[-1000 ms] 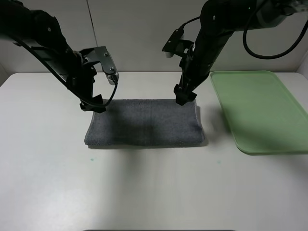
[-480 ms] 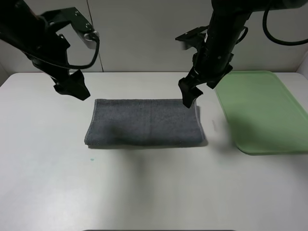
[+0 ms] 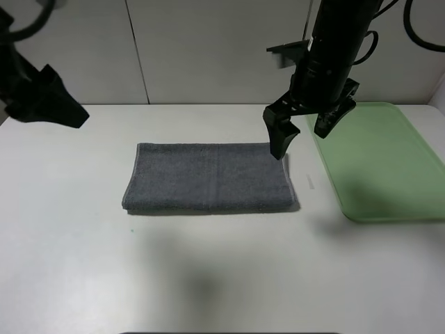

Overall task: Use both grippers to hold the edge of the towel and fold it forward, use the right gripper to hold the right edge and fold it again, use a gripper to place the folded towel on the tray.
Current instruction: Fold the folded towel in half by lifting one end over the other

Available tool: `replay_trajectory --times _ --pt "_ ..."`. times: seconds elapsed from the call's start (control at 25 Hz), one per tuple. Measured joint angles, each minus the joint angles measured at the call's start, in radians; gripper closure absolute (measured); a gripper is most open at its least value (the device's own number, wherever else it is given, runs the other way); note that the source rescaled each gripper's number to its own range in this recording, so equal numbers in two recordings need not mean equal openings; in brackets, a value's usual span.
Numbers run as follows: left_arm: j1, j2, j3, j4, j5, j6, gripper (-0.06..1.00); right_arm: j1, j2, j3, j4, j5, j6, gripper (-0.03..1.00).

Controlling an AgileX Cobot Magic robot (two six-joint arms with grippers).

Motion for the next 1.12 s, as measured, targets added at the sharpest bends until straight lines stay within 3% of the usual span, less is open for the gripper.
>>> replay_trajectory --times 0.32,0.6,0.92,1.12 --pt "0.000 -0.414 0.228 0.071 0.024 -0.269 -0.06 0.000 -0.098 0.002 0.011 0.001 0.019 -0.03" --pt "0.000 -0.811 0.364 0.152 0.126 -0.501 -0.06 0.000 -0.140 0.087 0.016 -0.040 0.022 -0.03" --pt "0.000 -1.132 0.486 0.162 0.182 -0.573 -0.06 0.000 -0.198 0.217 0.018 -0.137 0.022 -0.03" --pt "0.000 -1.153 0.520 0.162 0.205 -0.595 -0.06 0.000 -0.237 0.269 0.018 -0.160 0.022 -0.03"
